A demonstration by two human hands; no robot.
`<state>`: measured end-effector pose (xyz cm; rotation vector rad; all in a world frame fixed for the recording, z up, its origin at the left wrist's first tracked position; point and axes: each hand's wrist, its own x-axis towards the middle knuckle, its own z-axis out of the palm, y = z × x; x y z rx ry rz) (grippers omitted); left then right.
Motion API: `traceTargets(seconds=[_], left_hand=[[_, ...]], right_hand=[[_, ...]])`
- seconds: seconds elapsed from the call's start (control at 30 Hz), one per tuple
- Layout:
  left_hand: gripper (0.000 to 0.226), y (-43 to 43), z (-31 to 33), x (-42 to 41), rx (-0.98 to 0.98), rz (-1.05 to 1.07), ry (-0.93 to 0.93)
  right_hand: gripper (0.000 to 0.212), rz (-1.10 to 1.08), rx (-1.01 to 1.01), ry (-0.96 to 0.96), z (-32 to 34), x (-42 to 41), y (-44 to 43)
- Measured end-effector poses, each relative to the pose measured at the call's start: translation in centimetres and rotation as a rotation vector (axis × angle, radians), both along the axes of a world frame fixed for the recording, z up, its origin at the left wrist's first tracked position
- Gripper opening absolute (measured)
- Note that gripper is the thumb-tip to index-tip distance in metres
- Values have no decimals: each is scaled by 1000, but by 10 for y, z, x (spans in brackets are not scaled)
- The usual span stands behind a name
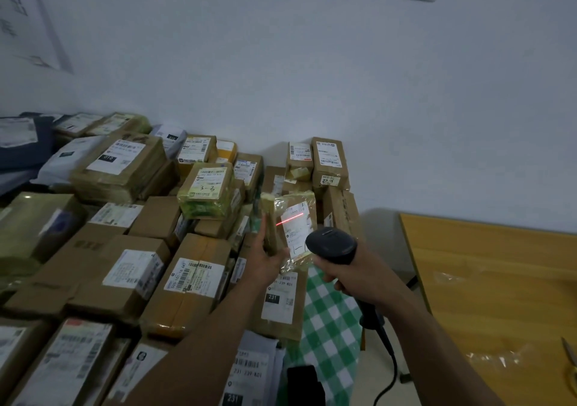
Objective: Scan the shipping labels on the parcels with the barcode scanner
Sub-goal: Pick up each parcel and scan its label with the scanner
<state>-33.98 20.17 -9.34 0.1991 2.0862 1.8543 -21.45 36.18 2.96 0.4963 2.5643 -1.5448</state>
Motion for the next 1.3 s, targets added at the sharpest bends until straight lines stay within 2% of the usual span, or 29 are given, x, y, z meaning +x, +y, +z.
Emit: traceTargets(seconds=[0.2,0.33,0.4,0.53,0.7,0.83,0.9,0.97,1.03,1.2,1.3], left_hand=[[96,-2,2,-1,-3,-26,-25],[99,-11,5,0,-10,-58,-107],[92,-19,9,1,-20,-78,-153],[62,-38,8,13,-74,-128,-225],[62,-53,-13,32,-273,-124,-241],[81,-54,-28,28,-534,-165,-115],[77,-44,-29,31,-634,-134,-65],[98,-31,-27,34,-808,-165,-23],[120,-21,-27,31,-896,-226,1],[105,-23,-29,28,-1005,-182,105],[111,-25,-36,30,-1063,-162,175]], right_hand=[[21,-20,-46,-6,-6,-3,2],[30,-71,-101,-11,-9,-2,4],[29,-77,-107,-22,-12,-1,8],[28,-56,-136,-54,-20,0,10],[23,-63,-126,-71,-25,1,-1],[18,-68,-142,-82,-27,-1,-6],[18,-71,-148,-87,-29,-2,-5],[22,-68,-141,-99,-30,-3,-3],[28,-73,-135,-116,-33,-5,-1],[29,-84,-148,-127,-41,-10,5],[33,-84,-162,-130,-46,-14,9]])
